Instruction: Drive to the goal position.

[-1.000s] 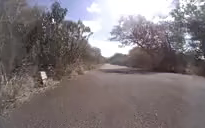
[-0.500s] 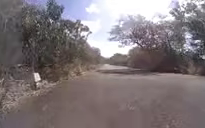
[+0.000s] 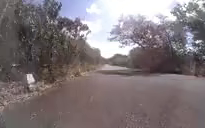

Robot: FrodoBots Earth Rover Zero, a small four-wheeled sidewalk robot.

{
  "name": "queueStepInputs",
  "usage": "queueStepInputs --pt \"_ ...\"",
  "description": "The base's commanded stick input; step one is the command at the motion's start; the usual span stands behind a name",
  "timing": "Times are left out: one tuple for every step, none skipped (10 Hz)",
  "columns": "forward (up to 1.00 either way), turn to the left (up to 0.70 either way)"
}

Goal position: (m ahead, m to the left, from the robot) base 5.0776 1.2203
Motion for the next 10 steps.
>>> queueStepInputs --pt "0.5 0.0" --pt "0.5 0.0" --pt "0.5 0.0" --pt "0.5 0.0" --pt "0.5 0.0" --pt "0.5 0.0" --pt "0.5 0.0" --pt "0.5 0.0" --pt "0.5 0.0" --pt "0.5 0.0"
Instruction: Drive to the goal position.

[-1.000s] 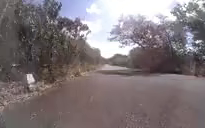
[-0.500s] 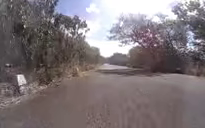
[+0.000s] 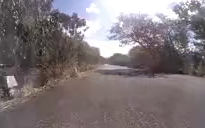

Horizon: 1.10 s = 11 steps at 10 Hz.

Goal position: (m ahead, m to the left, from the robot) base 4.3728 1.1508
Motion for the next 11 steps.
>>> queueStepInputs --pt "0.5 0.0" --pt "0.5 0.0" --pt "0.5 0.0" --pt "0.5 0.0" --pt "0.5 0.0" --pt "0.5 0.0" --pt "0.5 0.0" --pt "0.5 0.0" --pt "0.5 0.0" --pt "0.5 0.0" --pt "0.5 0.0"
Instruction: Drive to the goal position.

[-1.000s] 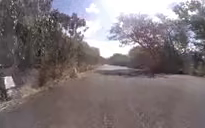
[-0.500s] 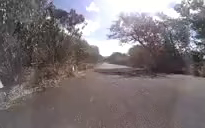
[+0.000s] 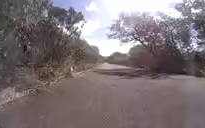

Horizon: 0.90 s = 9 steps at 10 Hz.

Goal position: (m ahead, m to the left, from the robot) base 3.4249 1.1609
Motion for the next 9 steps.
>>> queueStepInputs --pt "0.5 0.0" --pt "0.5 0.0" --pt "0.5 0.0" --pt "0.5 0.0" --pt "0.5 0.0" --pt "0.5 0.0" --pt "0.5 0.0" --pt "0.5 0.0" --pt "0.5 0.0"
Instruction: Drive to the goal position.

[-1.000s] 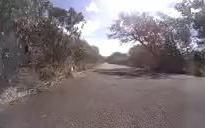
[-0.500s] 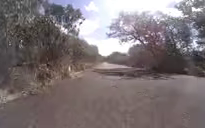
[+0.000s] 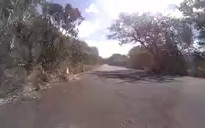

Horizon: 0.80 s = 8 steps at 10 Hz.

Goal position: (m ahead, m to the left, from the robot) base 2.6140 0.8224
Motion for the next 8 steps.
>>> queueStepInputs --pt "0.5 0.0" --pt "0.5 0.0" --pt "0.5 0.0" --pt "0.5 0.0" --pt "0.5 0.0" --pt "0.5 0.0" --pt "0.5 0.0" --pt "0.5 0.0"
